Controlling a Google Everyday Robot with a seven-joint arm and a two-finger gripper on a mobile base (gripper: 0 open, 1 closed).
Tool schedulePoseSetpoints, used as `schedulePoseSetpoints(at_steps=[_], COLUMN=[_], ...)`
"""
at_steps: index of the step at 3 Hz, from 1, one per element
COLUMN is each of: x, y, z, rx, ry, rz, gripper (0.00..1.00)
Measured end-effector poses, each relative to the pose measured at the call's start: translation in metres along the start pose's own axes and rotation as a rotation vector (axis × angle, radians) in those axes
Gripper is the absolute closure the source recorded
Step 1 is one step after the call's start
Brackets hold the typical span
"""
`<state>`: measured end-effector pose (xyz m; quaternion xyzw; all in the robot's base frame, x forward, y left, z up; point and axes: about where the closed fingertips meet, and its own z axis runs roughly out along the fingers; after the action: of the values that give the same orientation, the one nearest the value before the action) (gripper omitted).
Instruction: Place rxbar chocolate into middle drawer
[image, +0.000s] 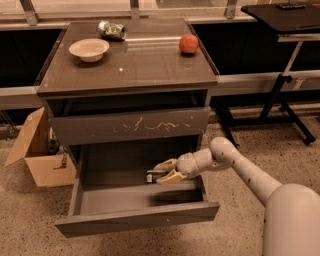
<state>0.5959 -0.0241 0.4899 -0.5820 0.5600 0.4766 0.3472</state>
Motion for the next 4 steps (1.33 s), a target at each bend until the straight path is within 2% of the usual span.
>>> schedulePoseSetpoints(at_steps=[1,3,4], x=[0.001,0.015,0.025], y=[0.0,-0.015,-0.025], z=[0.004,0.037,0.051], rx=[0.0,-0.016,-0.034], ry=[0.002,0.099,0.121], rz=[0.002,0.001,0.027], gripper=[1.0,1.0,0.81])
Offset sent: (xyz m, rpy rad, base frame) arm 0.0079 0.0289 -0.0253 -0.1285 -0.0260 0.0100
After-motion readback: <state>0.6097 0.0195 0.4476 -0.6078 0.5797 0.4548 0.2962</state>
